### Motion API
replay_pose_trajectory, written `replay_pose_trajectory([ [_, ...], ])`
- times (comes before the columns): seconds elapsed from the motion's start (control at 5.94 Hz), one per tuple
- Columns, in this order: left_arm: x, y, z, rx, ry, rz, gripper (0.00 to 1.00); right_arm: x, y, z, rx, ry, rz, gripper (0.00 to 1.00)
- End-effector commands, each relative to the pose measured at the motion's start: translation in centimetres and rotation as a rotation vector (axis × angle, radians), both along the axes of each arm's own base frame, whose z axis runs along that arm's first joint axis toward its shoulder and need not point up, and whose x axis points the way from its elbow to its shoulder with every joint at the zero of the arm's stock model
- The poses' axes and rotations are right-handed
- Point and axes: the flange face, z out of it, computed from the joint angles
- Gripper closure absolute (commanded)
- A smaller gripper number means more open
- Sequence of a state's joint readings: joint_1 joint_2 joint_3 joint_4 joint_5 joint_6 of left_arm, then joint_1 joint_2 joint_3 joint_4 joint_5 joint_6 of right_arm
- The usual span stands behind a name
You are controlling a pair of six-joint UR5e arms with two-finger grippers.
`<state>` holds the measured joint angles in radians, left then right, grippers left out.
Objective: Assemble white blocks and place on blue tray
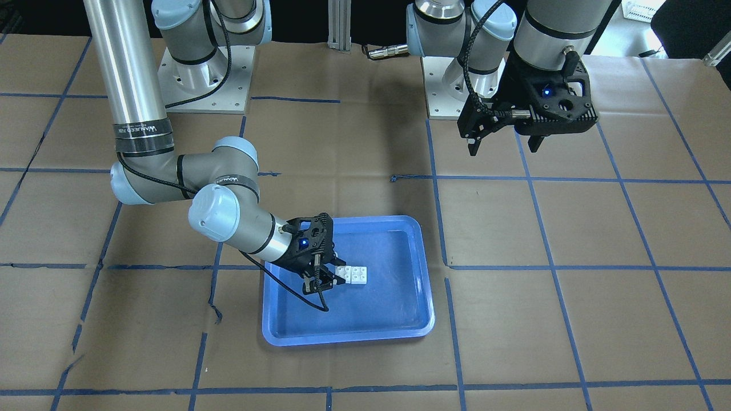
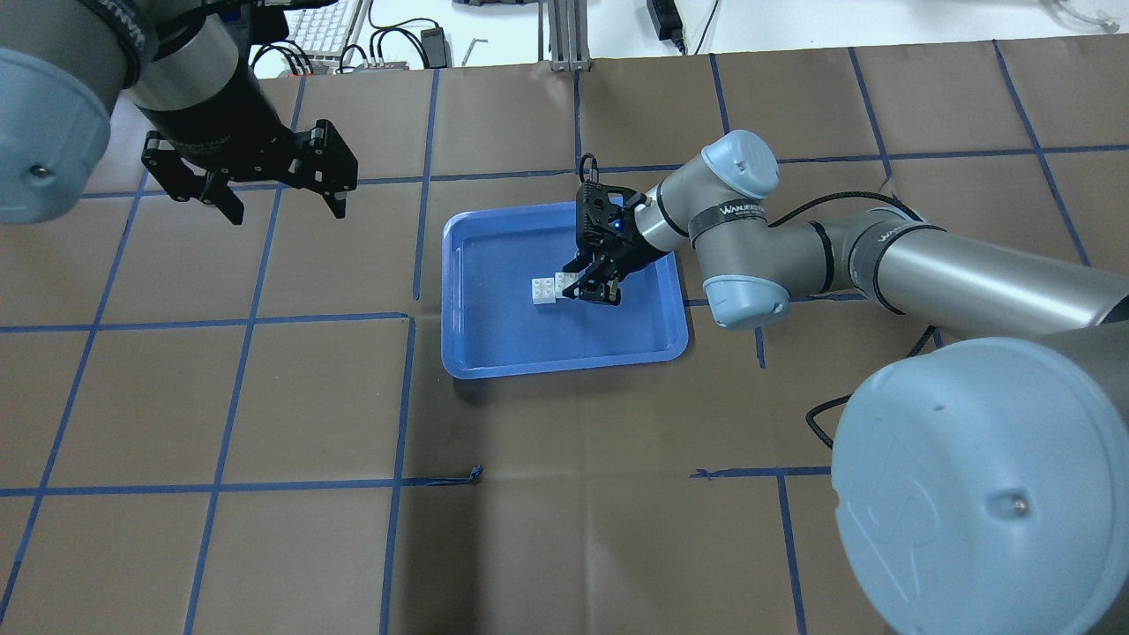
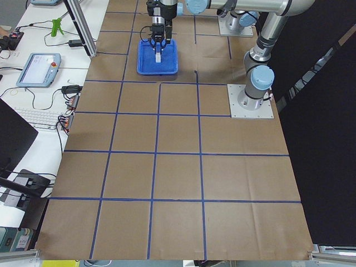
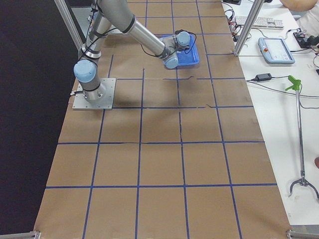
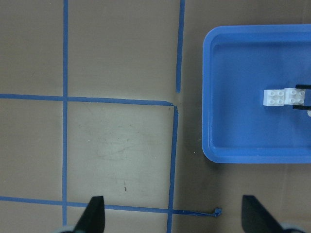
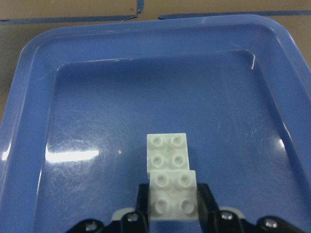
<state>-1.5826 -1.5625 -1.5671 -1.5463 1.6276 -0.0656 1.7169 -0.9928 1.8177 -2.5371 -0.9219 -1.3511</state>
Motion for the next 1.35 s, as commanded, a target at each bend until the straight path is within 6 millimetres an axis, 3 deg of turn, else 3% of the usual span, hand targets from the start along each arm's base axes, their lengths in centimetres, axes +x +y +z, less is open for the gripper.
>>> replay_pose_trajectory([
  [0.0, -0.02, -0.01, -0.06, 0.001, 0.0, 0.0, 0.0, 0.07, 0.09, -0.16, 0.004, -0.001, 0.0, 0.65],
  [1.18, -0.08, 0.09, -0.2, 0.003, -0.002, -0.002, 0.0, 0.09, 0.39, -0.49, 0.01, -0.008, 0.002, 0.64],
])
